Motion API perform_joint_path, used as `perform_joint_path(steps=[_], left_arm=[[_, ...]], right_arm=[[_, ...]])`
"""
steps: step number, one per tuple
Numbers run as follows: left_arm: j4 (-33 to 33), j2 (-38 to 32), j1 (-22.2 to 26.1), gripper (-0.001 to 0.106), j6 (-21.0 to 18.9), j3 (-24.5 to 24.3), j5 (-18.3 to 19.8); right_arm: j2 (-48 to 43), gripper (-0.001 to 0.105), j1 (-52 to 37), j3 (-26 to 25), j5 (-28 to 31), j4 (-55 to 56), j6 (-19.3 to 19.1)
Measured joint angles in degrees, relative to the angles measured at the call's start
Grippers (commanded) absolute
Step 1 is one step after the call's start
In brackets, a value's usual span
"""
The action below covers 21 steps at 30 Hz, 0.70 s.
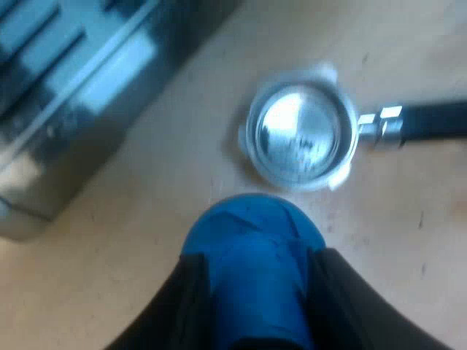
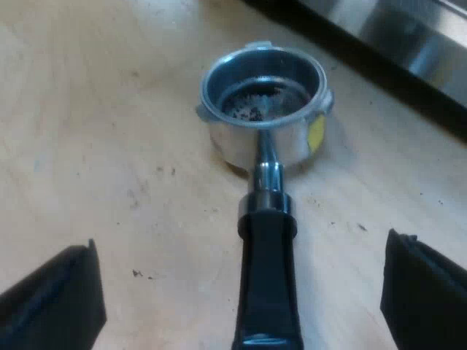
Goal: Grind coffee beans and then tamp
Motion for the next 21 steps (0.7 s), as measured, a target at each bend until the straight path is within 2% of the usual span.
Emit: perform_joint_path(steps=[4, 10, 14, 21], left_arm=[[-0.42, 0.79, -0.01, 0.0, -0.07, -2.93, 1.65], [-0.94, 3.1, -0.01, 0.0, -0.14, -3.99, 3.97], [-1.14, 3.61, -0.7, 0.0, 0.26, -4.13, 4.01], [-3.58, 3.61, -6.3, 0.0, 0.25, -4.13, 2.32]], right_arm=[[0.0, 0.079, 0.0, 0.06, 0.0, -0.68, 0.0], [0.0, 0.079, 0.0, 0.06, 0.0, -0.79, 0.0], [0.0, 0.079, 0.0, 0.06, 0.0, -0.79, 0.0], [0.0, 0.079, 0.0, 0.06, 0.0, -0.79, 0.0]])
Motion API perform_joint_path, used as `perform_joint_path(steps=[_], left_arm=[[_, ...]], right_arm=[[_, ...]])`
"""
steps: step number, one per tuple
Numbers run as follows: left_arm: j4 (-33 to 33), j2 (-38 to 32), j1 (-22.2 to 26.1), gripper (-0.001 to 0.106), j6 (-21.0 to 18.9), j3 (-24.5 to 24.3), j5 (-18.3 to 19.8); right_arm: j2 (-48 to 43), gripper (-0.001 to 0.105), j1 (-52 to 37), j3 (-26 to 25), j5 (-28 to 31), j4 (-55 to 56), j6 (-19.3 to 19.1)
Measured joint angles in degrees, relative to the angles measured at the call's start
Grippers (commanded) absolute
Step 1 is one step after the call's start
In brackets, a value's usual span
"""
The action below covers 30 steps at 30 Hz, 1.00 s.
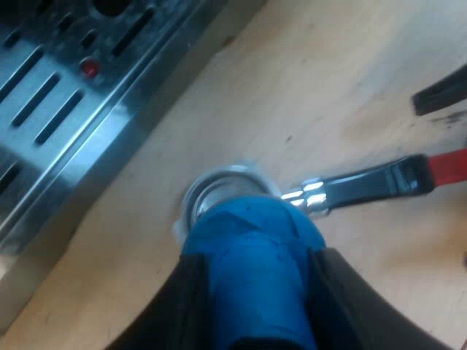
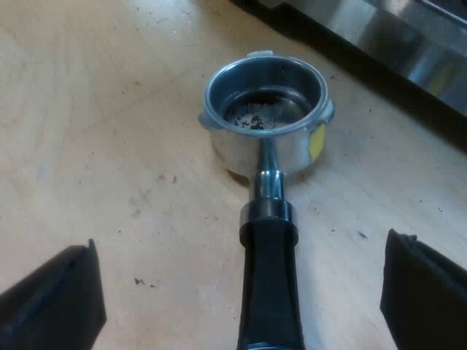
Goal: Grind coffee beans and then tamp
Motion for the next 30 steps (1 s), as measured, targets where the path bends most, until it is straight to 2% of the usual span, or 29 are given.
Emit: perform_joint_path(steps=[12, 30], left_arm=[[-1.89, 7.36, -0.99, 0.0, 0.0, -0.38, -0.29], [-4.1, 13.81, -0.99, 0.0, 0.0, -0.38, -0.63]], right_arm=[[0.0, 0.079, 0.0, 0.0, 0.0, 0.0, 0.0], [0.0, 0.079, 0.0, 0.0, 0.0, 0.0, 0.0]])
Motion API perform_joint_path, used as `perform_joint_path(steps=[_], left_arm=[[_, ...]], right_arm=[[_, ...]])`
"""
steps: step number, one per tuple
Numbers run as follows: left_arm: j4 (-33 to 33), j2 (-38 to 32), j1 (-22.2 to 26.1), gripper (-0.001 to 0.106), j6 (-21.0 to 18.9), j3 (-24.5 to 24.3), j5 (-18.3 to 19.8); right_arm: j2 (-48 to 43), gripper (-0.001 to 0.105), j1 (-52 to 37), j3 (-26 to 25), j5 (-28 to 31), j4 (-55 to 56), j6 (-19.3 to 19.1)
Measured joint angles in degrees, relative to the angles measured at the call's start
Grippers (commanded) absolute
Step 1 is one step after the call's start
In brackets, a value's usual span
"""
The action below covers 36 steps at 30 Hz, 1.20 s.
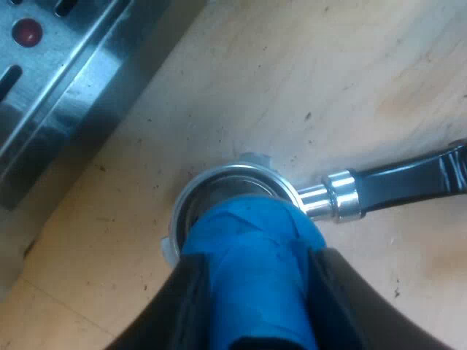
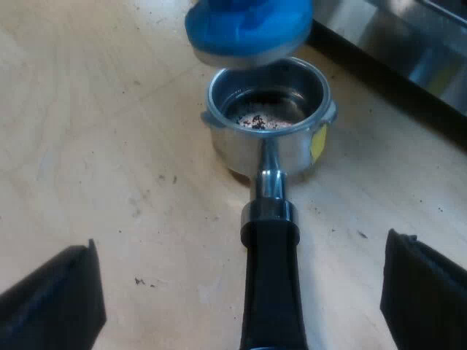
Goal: Grind coffee beans and then tamp
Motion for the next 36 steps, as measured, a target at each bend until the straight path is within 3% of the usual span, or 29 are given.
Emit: perform_joint_path(steps=[21, 36], left_arm=[[-1.78, 6.64, 0.0, 0.0, 0.37, 0.0, -0.05], [-3.92, 6.81, 0.0, 0.0, 0.37, 0.84, -0.05]], right_arm=[[0.0, 0.079, 0.0, 0.0, 0.0, 0.0, 0.0], [0.0, 0.079, 0.0, 0.0, 0.0, 0.0, 0.0]])
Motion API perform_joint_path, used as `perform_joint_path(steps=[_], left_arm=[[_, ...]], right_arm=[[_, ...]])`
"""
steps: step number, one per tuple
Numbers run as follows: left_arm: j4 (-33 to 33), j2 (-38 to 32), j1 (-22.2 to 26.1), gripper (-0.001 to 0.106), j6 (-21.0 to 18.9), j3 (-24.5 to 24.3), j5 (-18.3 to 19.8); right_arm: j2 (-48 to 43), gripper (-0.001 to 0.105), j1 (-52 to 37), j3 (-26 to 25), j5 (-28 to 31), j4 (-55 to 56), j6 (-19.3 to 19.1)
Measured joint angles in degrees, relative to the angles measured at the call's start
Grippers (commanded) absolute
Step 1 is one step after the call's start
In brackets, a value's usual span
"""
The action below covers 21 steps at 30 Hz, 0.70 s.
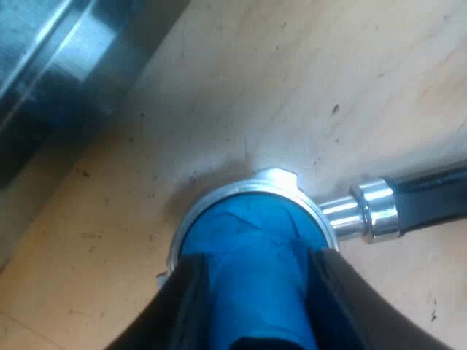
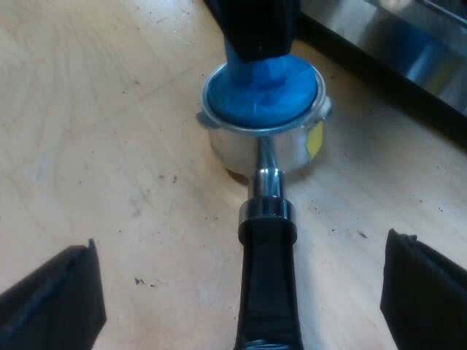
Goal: Grind coffee beans and then tamp
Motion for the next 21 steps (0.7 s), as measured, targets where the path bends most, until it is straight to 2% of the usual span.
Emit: perform_joint_path(steps=[14, 21], left_arm=[[-7.35, -2.2, 0.0, 0.0, 0.0, 7.41, 0.92], [-8.23, -2.77, 0.0, 0.0, 0.06, 7.9, 0.89]], right_arm=[[0.0, 0.079, 0.0, 0.0, 0.0, 0.0, 0.0], [0.0, 0.079, 0.0, 0.0, 0.0, 0.0, 0.0]])
